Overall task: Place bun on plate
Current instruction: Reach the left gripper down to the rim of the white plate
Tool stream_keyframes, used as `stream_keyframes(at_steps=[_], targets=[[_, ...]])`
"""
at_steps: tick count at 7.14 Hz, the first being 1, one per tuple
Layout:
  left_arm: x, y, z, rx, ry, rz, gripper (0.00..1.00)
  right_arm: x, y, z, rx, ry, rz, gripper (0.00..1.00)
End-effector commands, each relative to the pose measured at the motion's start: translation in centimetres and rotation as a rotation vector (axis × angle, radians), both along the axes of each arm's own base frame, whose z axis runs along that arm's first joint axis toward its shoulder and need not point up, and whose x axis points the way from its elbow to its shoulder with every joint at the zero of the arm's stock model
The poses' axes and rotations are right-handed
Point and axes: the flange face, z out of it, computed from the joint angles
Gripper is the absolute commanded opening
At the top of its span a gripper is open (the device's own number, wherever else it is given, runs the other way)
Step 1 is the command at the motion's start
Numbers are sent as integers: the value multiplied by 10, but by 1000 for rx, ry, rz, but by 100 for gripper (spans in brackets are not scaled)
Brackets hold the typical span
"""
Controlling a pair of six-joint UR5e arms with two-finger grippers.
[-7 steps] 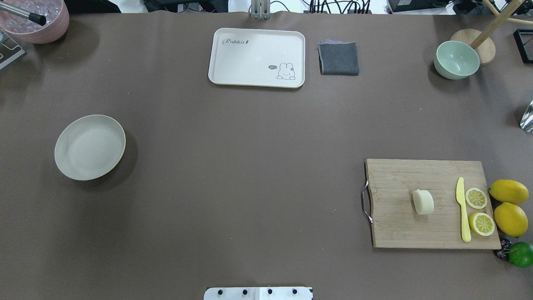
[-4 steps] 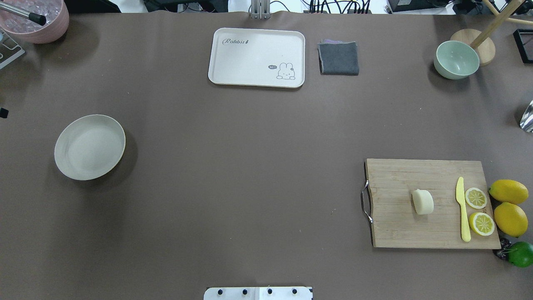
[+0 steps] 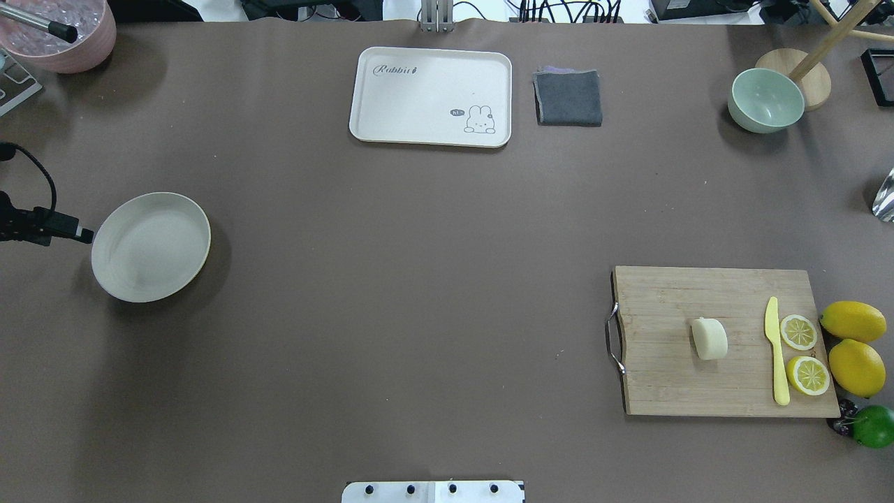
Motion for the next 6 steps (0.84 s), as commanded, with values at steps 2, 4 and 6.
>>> stream_keyframes(at_steps=[2,4,6], targets=[[25,-7,-5,0,12,21,91,0,0,0,0,1,1,100],[25,-6,-3,-6,10,19,74,0,0,0,0,1,1,100],[30,-13,-2,-10,9,21,62,0,-1,0,2,2,1,100]])
